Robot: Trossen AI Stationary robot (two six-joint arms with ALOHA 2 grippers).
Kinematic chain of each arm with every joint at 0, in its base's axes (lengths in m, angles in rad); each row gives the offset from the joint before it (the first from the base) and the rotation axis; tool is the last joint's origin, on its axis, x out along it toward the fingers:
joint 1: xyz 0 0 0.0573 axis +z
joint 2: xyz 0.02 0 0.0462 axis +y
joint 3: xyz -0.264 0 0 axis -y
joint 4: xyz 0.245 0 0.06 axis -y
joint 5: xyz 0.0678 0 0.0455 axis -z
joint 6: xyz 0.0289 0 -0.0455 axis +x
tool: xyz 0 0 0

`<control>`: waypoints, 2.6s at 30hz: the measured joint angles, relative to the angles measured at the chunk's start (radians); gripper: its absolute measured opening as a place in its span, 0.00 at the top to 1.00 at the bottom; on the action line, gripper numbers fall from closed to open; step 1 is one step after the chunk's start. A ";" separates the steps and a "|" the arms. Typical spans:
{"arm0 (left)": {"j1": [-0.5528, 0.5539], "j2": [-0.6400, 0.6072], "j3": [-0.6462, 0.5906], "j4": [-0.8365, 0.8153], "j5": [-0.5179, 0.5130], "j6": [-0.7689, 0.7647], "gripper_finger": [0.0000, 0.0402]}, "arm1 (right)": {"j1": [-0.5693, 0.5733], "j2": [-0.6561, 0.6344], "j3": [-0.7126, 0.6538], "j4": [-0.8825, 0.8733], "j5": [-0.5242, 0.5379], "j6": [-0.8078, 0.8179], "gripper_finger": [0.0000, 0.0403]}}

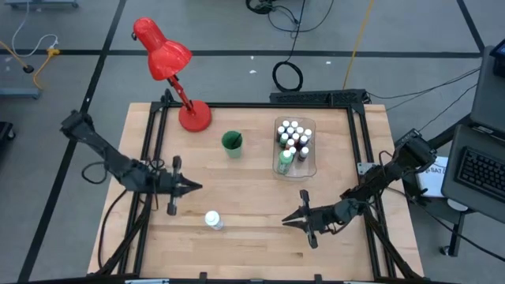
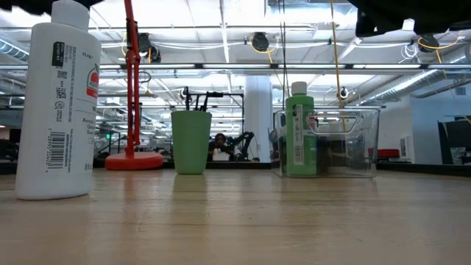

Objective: Pick & Place Paint Supplies
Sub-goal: Put the white paint bottle into the transparent bin

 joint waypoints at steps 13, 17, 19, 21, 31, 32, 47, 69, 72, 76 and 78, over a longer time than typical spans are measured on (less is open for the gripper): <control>0.225 -0.355 -0.067 -0.064 0.140 0.122 0.99 | 0.000 0.000 0.000 -0.009 0.000 -0.009 0.92; 0.279 -0.439 -0.028 -0.249 0.311 0.085 0.99 | 0.000 0.000 0.000 -0.014 0.000 -0.036 0.92; 0.295 -0.449 -0.043 -0.267 0.459 0.059 0.98 | 0.000 0.000 0.000 -0.038 0.000 -0.043 0.92; 0.301 -0.440 -0.068 -0.265 0.590 0.044 0.98 | 0.000 0.000 0.000 -0.051 0.000 -0.044 0.92; 0.292 -0.290 -0.233 0.035 0.678 -0.024 0.94 | 0.000 0.000 0.000 -0.038 0.000 -0.031 0.92; 0.288 -0.272 -0.245 0.075 0.679 -0.039 0.93 | 0.000 0.000 0.000 -0.038 0.000 -0.031 0.92; 0.191 0.016 -0.267 0.291 0.668 -0.024 0.50 | 0.000 0.000 0.000 -0.038 0.000 -0.033 0.92; 0.175 0.408 -0.265 0.711 0.589 -0.016 0.26 | 0.000 0.000 0.000 -0.043 0.000 -0.029 0.92; 0.175 0.436 -0.262 0.735 0.593 -0.031 0.26 | 0.000 0.000 0.000 -0.045 0.000 -0.030 0.92; 0.175 0.473 -0.231 0.739 0.645 -0.026 0.24 | 0.000 0.000 0.000 -0.045 0.000 -0.034 0.92; 0.174 0.501 -0.209 0.737 0.654 -0.010 0.23 | 0.000 0.000 0.000 -0.045 0.000 -0.035 0.92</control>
